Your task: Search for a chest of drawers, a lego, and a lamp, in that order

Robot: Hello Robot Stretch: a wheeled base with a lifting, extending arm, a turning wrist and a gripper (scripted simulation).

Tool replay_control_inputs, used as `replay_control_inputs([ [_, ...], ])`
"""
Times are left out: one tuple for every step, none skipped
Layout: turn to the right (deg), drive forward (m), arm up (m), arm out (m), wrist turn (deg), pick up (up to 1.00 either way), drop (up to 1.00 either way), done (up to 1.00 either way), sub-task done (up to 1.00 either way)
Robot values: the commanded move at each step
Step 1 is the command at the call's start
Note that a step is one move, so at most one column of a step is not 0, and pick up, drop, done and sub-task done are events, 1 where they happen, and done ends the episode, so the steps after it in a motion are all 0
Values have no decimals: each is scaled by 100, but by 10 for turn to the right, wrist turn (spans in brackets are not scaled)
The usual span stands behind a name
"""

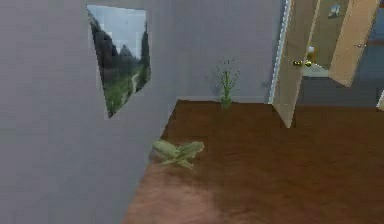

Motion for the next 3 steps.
replay_control_inputs([
  [420,0,0,0,0,0,0,0,0],
  [0,100,0,0,0,0,0,0,0],
  [0,100,0,0,0,0,0,0,0],
])
